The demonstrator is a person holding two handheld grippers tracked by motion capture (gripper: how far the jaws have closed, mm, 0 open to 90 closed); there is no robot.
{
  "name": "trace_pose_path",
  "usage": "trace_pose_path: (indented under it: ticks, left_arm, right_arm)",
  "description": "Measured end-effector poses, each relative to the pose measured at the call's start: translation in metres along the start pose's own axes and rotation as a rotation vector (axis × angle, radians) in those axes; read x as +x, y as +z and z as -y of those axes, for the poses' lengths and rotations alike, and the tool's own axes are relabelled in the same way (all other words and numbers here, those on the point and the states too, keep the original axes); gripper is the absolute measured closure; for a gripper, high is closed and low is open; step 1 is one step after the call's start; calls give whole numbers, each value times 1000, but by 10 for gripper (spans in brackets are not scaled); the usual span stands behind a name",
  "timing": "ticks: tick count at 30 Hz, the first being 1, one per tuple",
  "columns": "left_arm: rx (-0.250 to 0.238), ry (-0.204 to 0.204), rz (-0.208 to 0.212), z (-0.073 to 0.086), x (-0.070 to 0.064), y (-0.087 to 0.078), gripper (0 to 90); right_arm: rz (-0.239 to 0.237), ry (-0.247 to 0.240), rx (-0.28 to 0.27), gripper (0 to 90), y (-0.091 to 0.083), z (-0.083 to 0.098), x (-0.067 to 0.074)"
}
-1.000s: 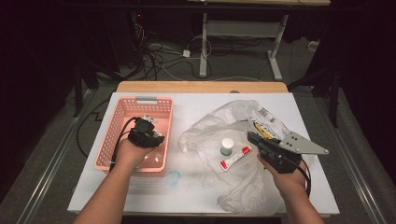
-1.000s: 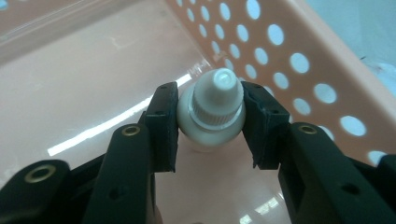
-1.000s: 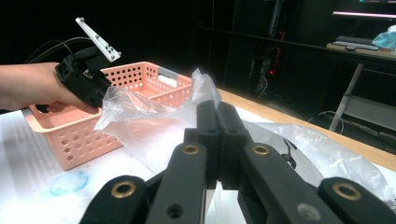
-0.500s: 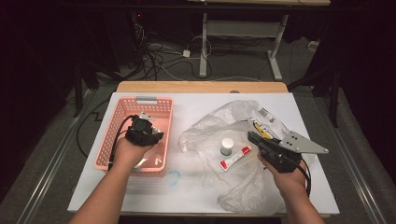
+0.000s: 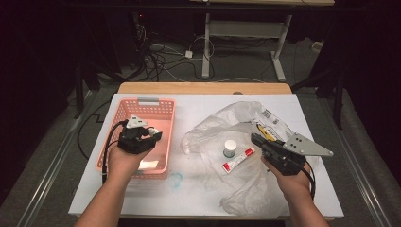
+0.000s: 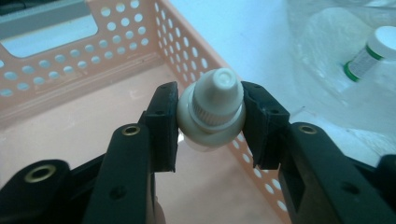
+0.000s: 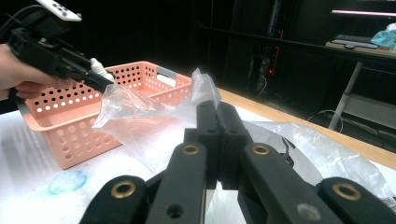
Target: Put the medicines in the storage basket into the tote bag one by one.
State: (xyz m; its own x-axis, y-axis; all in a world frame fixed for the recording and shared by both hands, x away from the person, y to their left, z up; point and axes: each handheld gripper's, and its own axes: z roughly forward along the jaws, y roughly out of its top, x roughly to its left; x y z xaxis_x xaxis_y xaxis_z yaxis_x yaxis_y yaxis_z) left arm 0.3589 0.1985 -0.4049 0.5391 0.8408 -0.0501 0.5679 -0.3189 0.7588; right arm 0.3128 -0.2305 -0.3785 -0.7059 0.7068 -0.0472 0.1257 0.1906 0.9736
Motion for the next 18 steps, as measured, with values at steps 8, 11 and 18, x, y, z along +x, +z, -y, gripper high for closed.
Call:
trace_pose_path:
  ticks: [8, 11, 18]
  left_arm:
    - [-45, 55, -17, 16, -17, -13, 577]
    - [-65, 61, -18, 21, -22, -18, 576]
    - [-106, 53, 21, 32, -28, -27, 577]
  right_arm:
    - [-5, -4, 2, 900, 0, 0, 2]
    - [-6, -7, 0, 900, -1, -1, 2]
    - [-10, -6, 7, 900, 0, 0, 3]
